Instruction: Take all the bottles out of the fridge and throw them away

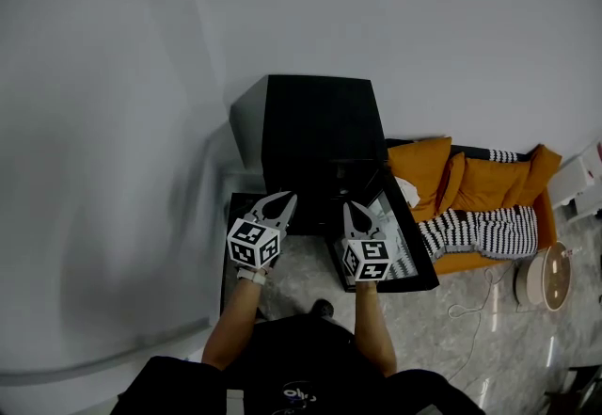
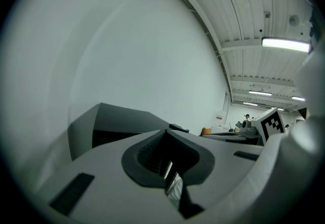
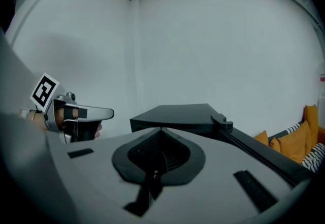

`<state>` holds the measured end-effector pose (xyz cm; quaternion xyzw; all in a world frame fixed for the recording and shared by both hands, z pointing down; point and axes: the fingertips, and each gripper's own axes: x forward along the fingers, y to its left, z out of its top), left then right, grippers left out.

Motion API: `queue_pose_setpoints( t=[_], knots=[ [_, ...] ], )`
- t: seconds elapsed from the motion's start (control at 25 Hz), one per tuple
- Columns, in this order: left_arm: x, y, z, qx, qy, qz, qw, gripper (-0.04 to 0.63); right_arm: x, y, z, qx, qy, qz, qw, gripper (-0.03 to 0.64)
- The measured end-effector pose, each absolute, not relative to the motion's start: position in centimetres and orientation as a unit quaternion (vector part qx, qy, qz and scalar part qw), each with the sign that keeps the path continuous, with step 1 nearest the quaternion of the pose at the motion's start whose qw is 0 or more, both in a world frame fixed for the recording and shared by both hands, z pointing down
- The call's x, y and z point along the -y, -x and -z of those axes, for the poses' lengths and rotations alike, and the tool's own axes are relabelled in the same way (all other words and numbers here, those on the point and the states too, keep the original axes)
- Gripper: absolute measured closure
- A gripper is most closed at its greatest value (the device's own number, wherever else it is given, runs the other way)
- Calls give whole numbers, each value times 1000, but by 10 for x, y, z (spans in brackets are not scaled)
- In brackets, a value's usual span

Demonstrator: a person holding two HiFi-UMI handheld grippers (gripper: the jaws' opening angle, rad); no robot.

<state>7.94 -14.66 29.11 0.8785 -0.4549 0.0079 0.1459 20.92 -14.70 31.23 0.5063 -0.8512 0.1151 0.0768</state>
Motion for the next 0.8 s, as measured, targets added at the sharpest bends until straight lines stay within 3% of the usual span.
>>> queue_pose_setpoints(
  t=[0.8],
  knots=[
    [135, -72, -345, 477, -863, -25, 166, 592, 149, -204, -362, 862, -477, -108, 130, 609]
  ],
)
